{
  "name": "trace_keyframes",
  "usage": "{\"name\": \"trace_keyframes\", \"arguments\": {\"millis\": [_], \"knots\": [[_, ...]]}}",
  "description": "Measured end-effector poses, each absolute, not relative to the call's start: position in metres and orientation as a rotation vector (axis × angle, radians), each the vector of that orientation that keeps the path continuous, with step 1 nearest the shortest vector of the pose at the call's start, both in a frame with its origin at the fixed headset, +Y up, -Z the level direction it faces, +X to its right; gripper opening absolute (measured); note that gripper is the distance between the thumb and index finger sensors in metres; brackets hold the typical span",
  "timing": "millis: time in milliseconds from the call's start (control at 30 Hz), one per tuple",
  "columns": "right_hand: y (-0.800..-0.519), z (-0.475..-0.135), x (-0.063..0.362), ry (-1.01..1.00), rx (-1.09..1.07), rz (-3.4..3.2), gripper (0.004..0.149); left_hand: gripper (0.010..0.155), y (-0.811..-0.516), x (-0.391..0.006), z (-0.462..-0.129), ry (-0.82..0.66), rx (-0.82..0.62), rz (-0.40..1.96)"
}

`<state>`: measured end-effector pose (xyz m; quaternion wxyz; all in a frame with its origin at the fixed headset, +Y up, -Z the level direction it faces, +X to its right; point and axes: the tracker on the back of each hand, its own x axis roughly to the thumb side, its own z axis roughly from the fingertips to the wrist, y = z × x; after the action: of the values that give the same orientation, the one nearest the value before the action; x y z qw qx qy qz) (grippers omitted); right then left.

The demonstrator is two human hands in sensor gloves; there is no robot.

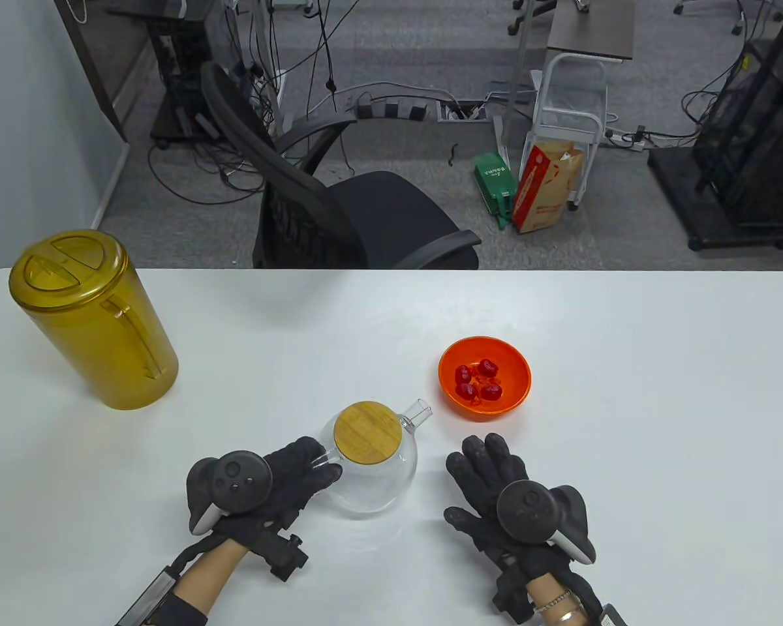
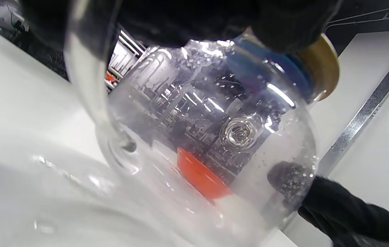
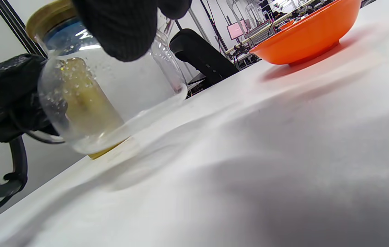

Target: Make wolfberry and red date tea

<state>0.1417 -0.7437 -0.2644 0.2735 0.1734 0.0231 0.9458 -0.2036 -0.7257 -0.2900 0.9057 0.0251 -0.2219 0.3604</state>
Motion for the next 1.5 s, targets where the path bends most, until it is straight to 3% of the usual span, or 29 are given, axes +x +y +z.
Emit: {"name": "trace_keyframes", "arguments": {"millis": [200,400,1000,1300,1500], "knots": [[-0.744,-0.264,0.142,0.051,0.463,2.547,0.076,0.047,-0.746,-0.186,-0.276,-0.525,-0.002,0.757],[-0.740,-0.263,0.146,-0.017,0.449,2.516,0.074,0.046,-0.762,-0.182,-0.277,-0.489,-0.021,0.821],[-0.735,-0.261,0.145,-0.055,0.483,2.513,0.074,0.046,-0.772,-0.176,-0.271,-0.567,-0.066,0.794],[-0.687,-0.261,0.122,-0.172,0.661,2.467,0.075,0.047,-0.772,-0.176,-0.271,-0.563,-0.064,0.788],[-0.659,-0.272,0.086,-0.018,0.826,2.498,0.082,0.047,-0.772,-0.176,-0.270,-0.562,-0.062,0.788]]}}
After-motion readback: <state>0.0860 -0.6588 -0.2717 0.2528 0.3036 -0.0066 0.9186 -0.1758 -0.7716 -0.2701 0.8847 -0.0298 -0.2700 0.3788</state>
